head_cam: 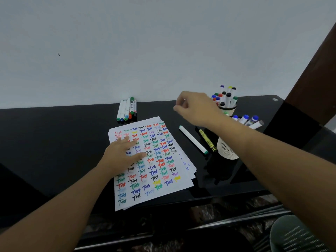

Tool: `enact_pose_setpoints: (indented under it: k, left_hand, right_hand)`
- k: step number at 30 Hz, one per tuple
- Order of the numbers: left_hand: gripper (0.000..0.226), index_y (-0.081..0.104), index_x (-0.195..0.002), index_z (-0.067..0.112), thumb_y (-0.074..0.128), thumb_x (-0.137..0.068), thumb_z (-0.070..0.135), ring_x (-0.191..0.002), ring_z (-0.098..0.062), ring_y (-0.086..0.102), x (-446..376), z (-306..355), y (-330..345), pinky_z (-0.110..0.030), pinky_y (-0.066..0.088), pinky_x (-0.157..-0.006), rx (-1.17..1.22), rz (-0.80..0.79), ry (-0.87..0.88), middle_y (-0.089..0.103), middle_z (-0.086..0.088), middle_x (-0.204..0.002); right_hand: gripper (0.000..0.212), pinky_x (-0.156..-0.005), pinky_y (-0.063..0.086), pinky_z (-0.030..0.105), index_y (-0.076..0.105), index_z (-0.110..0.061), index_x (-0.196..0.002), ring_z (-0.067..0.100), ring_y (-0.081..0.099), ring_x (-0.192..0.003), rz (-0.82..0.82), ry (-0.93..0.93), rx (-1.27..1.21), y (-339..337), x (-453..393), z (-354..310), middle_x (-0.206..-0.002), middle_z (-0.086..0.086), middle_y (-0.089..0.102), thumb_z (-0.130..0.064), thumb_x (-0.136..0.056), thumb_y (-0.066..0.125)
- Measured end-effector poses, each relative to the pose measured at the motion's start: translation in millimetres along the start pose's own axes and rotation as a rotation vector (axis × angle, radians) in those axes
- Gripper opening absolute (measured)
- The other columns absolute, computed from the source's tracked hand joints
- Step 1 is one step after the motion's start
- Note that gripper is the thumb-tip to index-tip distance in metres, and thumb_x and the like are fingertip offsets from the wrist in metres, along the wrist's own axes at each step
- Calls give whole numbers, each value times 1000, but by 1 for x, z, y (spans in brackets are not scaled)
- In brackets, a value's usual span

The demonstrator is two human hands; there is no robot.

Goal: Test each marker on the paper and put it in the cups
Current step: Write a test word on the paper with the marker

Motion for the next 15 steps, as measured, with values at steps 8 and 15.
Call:
enact_pose_setpoints:
  k: [8,15]
  left_hand:
    - [87,42,-152,37,52,-80,84,-149,-21,25,-8,-24,-27,-49,25,-122,-71,93,8,36,6,-161]
    - [77,46,-149,41,43,-85,83,-149,-17,23,-7,-39,-22,-48,16,-122,-70,218,15,34,9,-161]
  right_hand:
    - [47,-107,49,38,47,-31,-153,22,57,-131,-401,-51,54,110,-12,-19,-152,1,54,-39,-107,54]
    - [38,-97,54,41,52,-38,-145,22,62,-115,-305,-103,91,150,-58,-23,-137,3,60,-35,-107,53]
Point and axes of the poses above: each hand's wrist, its own x-axis away from the middle knuckle, its own y-axis out of the palm, z = x × y, the point moved 7 cm from there along -x, towards the middle knuckle
